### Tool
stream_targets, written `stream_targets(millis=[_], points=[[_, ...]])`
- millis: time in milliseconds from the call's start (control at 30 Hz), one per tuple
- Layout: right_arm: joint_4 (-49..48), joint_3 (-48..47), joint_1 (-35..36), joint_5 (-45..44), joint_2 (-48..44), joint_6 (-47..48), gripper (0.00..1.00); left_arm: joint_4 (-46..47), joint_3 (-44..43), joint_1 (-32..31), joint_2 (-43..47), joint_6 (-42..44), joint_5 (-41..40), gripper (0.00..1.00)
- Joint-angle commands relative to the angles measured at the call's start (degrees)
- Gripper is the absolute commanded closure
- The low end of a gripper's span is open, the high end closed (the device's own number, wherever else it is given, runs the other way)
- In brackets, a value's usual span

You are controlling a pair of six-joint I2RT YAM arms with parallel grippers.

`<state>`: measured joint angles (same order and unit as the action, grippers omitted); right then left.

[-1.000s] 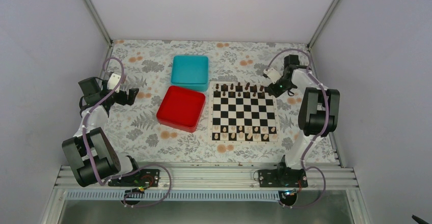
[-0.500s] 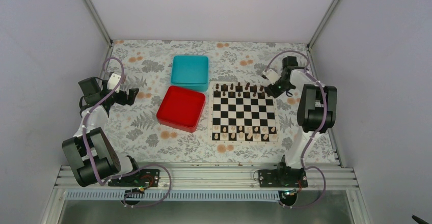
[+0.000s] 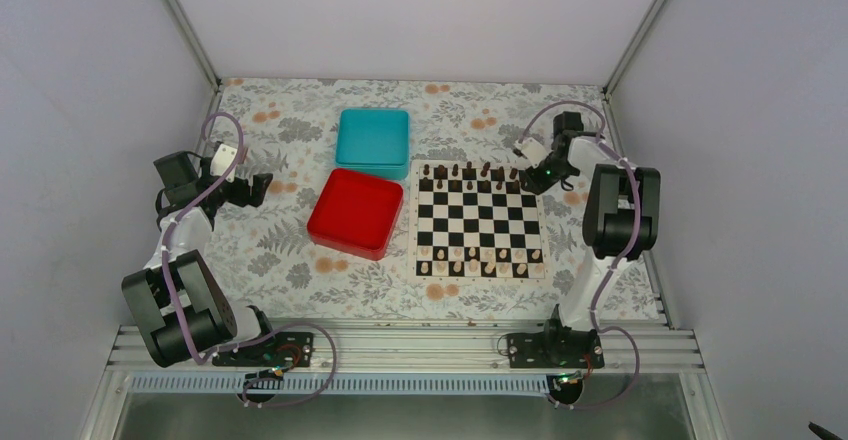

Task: Set up the chess pieces on the board
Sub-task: Place the chess piece on the chessboard, then reset both arms

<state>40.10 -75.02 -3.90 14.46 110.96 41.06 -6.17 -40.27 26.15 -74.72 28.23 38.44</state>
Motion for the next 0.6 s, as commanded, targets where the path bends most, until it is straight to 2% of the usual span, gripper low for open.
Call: stream_targets(millis=[0, 200, 300, 333, 367, 400, 433, 500, 567], points=[[1.75, 0.42, -0.49, 1.66, -4.91, 1.15, 0.64, 0.02, -1.13, 0.39, 0.29, 0.69, 2.00, 0.00], [11.92, -3.28, -0.35, 7.50, -14.90, 2.10, 0.62, -0.47, -1.19, 0.39, 1.02, 0.77, 3.17, 0.00], [17.08, -6.29, -0.41, 12.03, -22.25, 2.59, 0.55, -0.80, -1.20, 0.39, 1.50, 0.77, 4.15, 0.00], [18.42, -7.17, -0.32, 14.04, -24.26, 2.64, 0.50, -0.97, -1.29, 0.38, 1.62, 0.76, 4.53, 0.00], [19.11, -7.66, -0.22, 15.77, -26.06, 2.32, 0.38, -1.10, -1.34, 0.37, 1.74, 0.83, 4.95, 0.00], [19.19, -7.71, -0.10, 17.70, -27.90, 1.81, 0.10, -1.19, -1.37, 0.39, 1.87, 0.86, 5.31, 0.00], [18.37, -7.39, 0.01, 19.75, -29.53, 0.83, 0.01, -1.13, -1.31, 0.39, 1.86, 0.79, 5.67, 0.00], [14.34, -5.04, 0.03, 22.16, -32.84, -1.87, 0.00, -0.89, -1.22, 0.39, 1.54, 0.70, 6.02, 0.00], [6.13, 0.21, 0.04, 21.79, -36.09, -7.56, 0.00, -0.88, -1.36, 0.38, 1.07, 0.64, 6.50, 0.00]])
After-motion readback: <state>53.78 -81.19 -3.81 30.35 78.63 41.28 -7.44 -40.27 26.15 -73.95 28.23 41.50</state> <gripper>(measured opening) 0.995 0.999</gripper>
